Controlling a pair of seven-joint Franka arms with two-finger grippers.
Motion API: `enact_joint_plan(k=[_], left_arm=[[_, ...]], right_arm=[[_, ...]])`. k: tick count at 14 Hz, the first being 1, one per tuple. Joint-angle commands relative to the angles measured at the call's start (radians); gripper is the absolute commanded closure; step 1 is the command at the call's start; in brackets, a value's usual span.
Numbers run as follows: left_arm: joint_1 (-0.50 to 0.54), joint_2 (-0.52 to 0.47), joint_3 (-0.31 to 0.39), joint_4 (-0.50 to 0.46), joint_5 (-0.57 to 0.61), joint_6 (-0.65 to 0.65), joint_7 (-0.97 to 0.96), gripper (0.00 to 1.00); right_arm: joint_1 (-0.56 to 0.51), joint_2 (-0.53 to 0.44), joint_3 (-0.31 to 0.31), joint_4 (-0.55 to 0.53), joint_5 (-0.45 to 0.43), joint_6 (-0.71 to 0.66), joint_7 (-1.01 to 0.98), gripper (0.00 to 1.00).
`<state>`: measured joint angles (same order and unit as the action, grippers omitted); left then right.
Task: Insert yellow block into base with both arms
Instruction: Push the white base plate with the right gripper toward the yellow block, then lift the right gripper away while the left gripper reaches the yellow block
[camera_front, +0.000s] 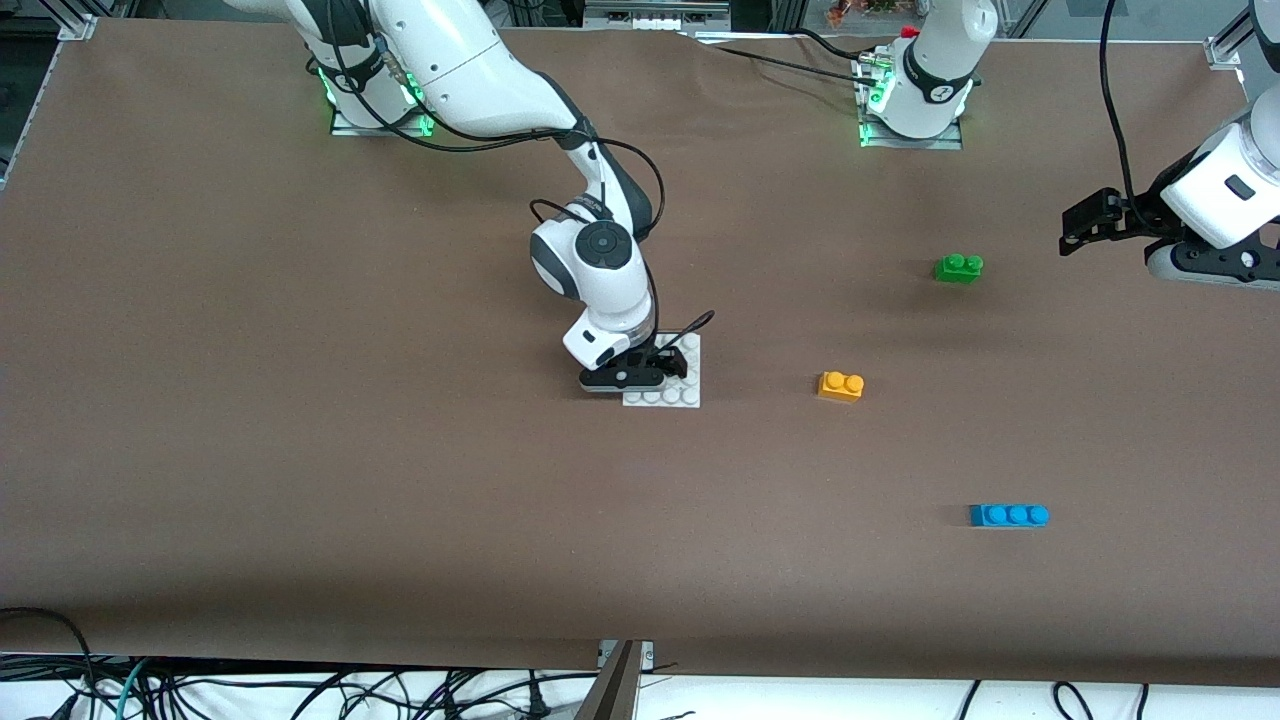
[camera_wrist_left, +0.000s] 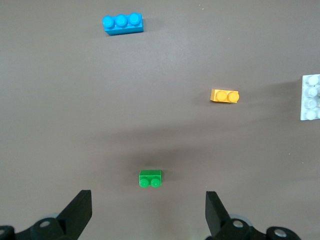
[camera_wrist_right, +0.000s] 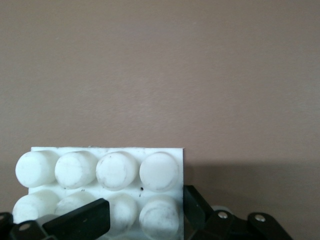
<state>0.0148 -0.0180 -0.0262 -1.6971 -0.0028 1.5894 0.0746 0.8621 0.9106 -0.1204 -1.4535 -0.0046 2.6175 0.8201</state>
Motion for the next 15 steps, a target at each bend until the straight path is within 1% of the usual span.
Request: enact_joint_plan(k=[1,5,8,10,11,12,13,14,15], left_arm=[[0.004,-0.011,-0.001,-0.004,0.003,-0.016,0.019,0.0],[0.004,-0.011,0.0,-0.004,0.003,-0.016,0.019,0.0],[0.004,-0.011,0.0,-0.004,0.003,-0.017,0.019,0.0],[0.004,-0.011,0.0,-0.004,0.003,-0.017,0.019,0.0],[0.004,-0.011,0.0,-0.004,0.003,-0.017,0.019,0.0],[0.004,-0.011,0.0,-0.006,0.003,-0.017,0.019,0.0],[-0.001,-0.007,-0.003,-0.006,0.003,-0.017,0.019,0.0],[-0.01,0.013,-0.004,-0.006,0.003,-0.017,0.02,0.0],[-0.019,0.036,-0.008,-0.004,-0.009,-0.016,0.022,0.0]], right_arm=[[0.04,0.063,0.001,0.067,-0.005,-0.013,0.045,0.31],[0.037,0.065,0.001,0.12,0.0,-0.071,0.059,0.3],[0.014,0.054,-0.002,0.172,0.006,-0.158,0.051,0.25],[-0.009,0.05,-0.005,0.252,0.021,-0.271,0.045,0.14],[-0.021,0.047,-0.004,0.302,0.023,-0.339,0.044,0.12],[-0.046,0.028,0.005,0.335,0.04,-0.387,0.039,0.1],[-0.079,-0.013,0.008,0.337,0.07,-0.405,0.015,0.05],[-0.104,-0.063,0.01,0.326,0.104,-0.419,-0.013,0.03],[-0.126,-0.132,0.007,0.29,0.113,-0.456,-0.041,0.02]])
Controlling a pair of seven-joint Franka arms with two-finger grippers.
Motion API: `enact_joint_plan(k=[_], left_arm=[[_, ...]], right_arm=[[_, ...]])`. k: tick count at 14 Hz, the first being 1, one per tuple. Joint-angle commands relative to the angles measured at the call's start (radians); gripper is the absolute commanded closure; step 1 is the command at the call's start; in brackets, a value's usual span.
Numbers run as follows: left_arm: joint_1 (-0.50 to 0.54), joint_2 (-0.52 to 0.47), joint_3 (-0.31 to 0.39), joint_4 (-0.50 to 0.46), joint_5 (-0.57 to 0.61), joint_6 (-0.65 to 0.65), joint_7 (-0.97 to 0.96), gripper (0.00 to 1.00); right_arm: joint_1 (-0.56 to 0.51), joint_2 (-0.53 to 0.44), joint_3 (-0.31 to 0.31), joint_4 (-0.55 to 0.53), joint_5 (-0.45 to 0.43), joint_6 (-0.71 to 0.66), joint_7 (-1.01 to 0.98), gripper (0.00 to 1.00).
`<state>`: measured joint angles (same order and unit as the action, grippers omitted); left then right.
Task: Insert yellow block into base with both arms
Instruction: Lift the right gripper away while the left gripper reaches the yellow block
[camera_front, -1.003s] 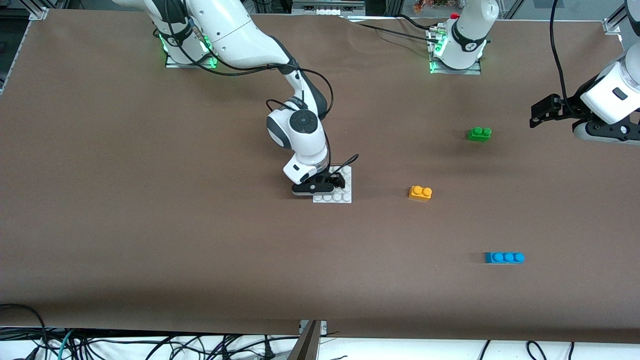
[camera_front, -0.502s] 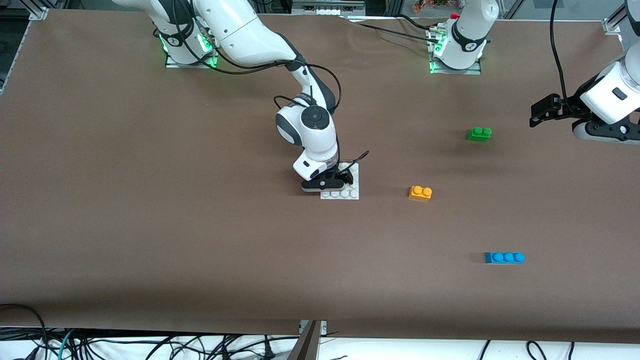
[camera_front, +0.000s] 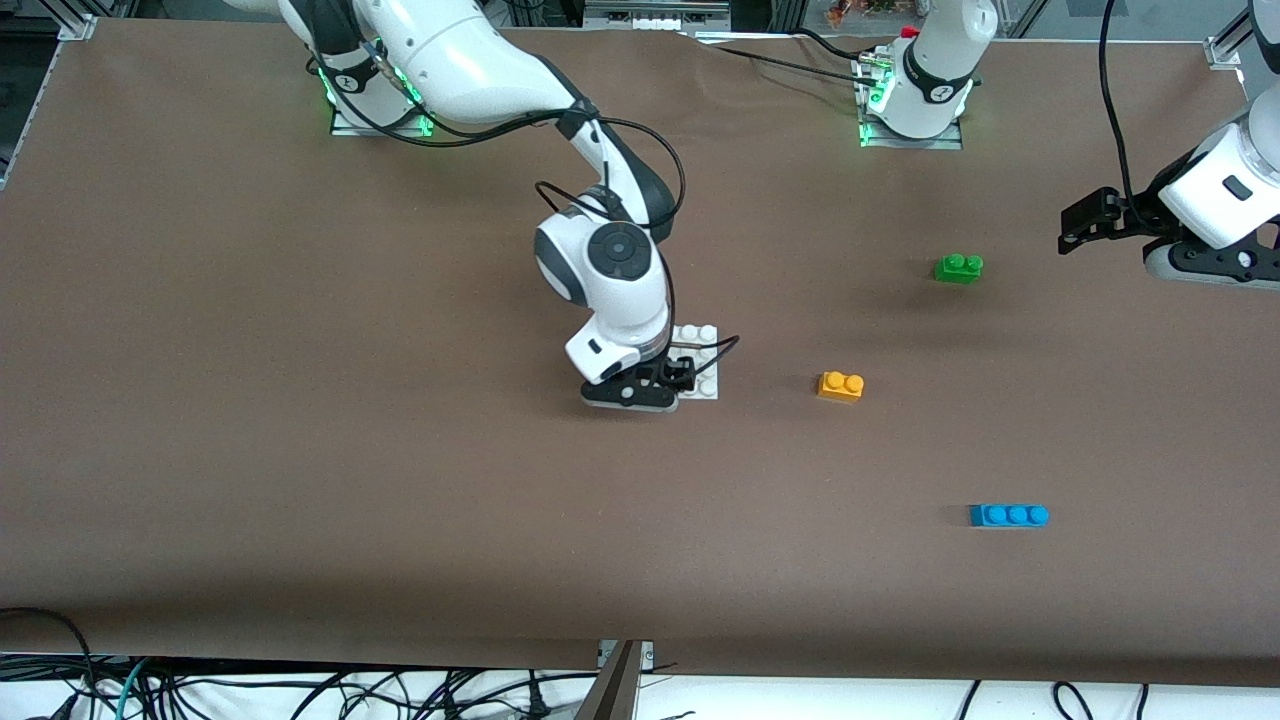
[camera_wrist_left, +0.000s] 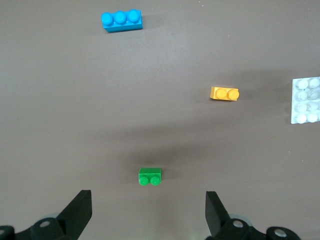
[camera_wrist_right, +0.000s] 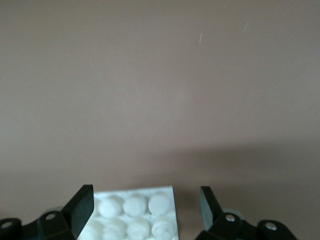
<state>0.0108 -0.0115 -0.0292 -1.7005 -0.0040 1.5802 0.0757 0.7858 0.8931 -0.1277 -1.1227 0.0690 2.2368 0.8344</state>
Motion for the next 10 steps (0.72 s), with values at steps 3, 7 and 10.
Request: enact_joint_plan(k=[3,7,10], left_arm=[[-0.026,0.086,-0.02,-0.001,-0.037,0.007,0.022,0.0],[-0.026,0.214,-0.076,-0.005,-0.039,0.163,0.024,0.0],[-0.026,0.326,-0.144,-0.007,-0.027,0.28,0.022,0.0]], right_arm=[[-0.135,-0.374,0.002,-0.282,0.031,-0.123,-0.202,0.01],[-0.327,-0.594,0.016,-0.35,0.029,-0.414,-0.44,0.01],[-0.448,-0.716,0.016,-0.428,0.022,-0.49,-0.625,0.01]])
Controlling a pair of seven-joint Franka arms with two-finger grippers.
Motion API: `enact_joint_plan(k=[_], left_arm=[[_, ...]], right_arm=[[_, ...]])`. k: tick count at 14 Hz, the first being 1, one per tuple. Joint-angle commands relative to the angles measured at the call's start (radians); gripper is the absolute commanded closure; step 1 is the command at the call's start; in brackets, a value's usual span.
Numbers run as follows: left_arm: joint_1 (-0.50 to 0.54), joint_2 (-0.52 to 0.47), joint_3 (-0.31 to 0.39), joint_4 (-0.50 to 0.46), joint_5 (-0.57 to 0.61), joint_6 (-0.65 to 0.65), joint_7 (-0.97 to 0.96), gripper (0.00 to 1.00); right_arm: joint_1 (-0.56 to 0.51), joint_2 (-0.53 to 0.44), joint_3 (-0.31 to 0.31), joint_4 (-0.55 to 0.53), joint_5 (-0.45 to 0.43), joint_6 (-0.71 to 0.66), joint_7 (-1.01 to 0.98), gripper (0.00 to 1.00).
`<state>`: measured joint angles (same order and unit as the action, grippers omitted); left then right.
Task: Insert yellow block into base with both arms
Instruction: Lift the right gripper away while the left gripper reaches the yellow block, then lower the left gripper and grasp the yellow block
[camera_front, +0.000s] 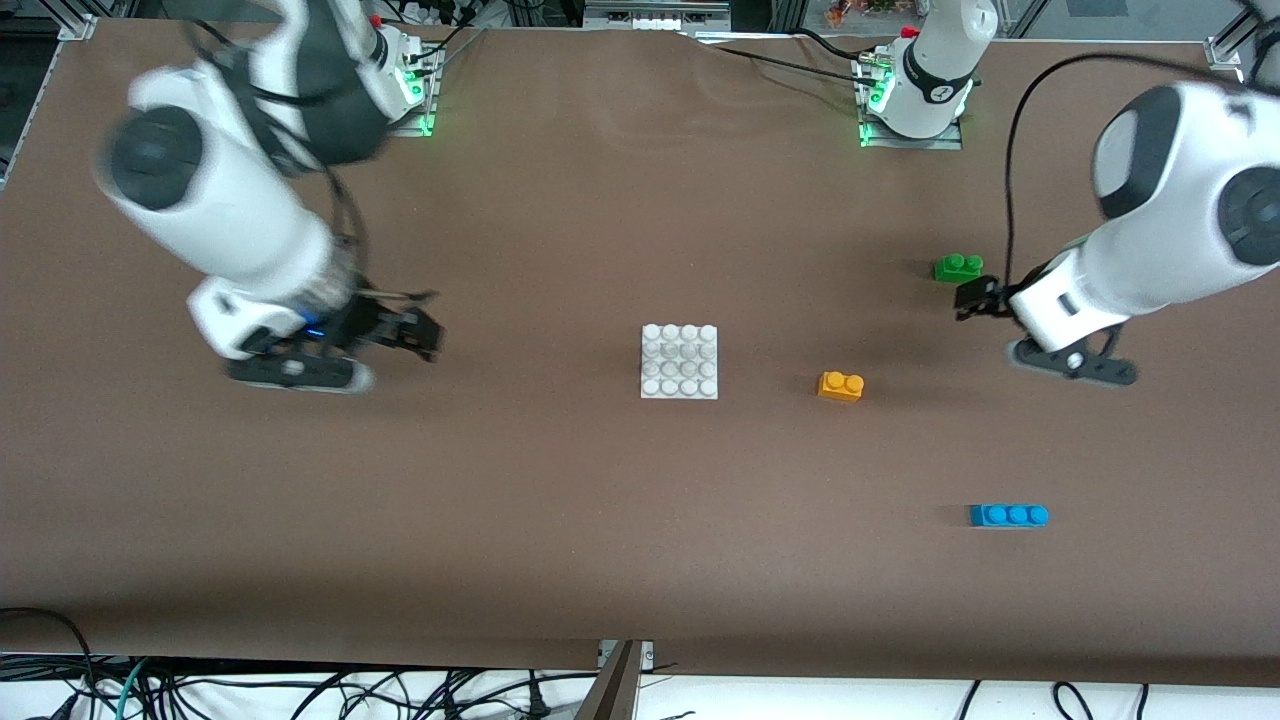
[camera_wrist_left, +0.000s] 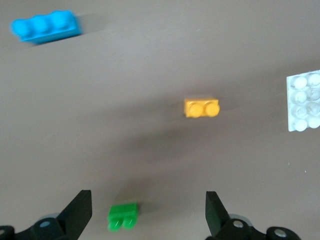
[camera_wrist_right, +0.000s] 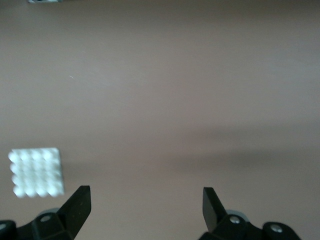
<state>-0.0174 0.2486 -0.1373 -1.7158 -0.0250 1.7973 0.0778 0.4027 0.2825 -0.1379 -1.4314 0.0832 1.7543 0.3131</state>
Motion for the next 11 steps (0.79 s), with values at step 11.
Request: enact_joint_plan(k=[11], left_arm=[[-0.05,0.255,-0.065,-0.212,-0.001,0.579,0.008,0.0]], right_arm=[[-0.291,-0.335,0.1,-0.233,-0.062,-0.108,-0.35,0.01]])
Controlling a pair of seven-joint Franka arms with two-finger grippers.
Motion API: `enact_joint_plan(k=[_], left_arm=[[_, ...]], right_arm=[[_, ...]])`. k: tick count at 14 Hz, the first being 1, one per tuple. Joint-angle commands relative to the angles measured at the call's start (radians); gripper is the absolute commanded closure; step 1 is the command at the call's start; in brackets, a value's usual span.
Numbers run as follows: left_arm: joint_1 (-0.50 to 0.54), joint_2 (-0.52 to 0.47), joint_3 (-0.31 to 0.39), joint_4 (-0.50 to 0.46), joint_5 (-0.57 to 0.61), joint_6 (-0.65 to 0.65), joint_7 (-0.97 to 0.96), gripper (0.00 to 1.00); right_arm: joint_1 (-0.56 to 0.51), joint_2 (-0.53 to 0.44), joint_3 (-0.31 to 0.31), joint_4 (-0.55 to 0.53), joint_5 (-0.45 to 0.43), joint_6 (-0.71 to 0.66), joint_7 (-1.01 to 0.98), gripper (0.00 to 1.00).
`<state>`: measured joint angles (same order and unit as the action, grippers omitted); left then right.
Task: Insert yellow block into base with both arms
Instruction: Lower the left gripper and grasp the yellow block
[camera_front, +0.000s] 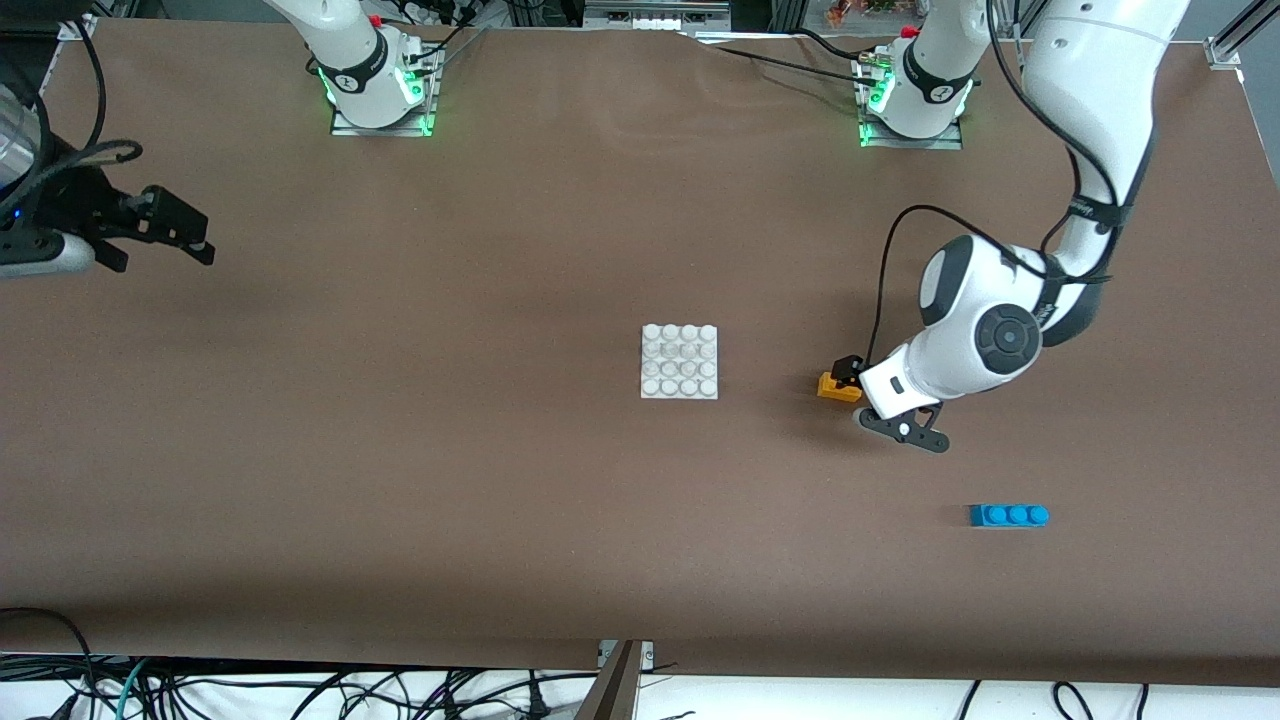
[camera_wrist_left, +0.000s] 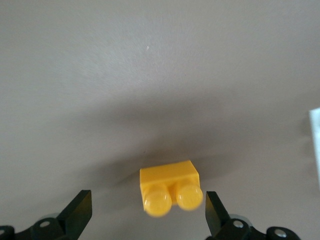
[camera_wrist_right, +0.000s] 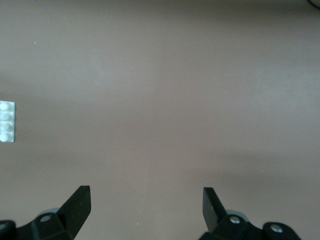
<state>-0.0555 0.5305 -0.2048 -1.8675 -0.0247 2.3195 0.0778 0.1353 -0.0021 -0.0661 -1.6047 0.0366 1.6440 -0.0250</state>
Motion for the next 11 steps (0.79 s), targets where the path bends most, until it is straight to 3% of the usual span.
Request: enact_joint_plan(k=[1,8,11], left_arm=[[-0.023,-0.026,0.005,-0.062,-0.001,0.058,0.004,0.0],[-0.047,-0.021,0.007,-0.064,0.008,0.066,-0.043,0.0],[-0.047,-0.018,0.004,-0.064,0.086,0.066,-0.114,0.0]], right_arm=[[-0.025,-0.053,0.031,-0.07,-0.017,0.003,-0.012,0.01],[-0.025,-0.081,0.04,-0.11,-0.053,0.003,-0.007,0.01],[-0.025,-0.09,0.042,-0.113,-0.053,0.003,-0.006,0.01]])
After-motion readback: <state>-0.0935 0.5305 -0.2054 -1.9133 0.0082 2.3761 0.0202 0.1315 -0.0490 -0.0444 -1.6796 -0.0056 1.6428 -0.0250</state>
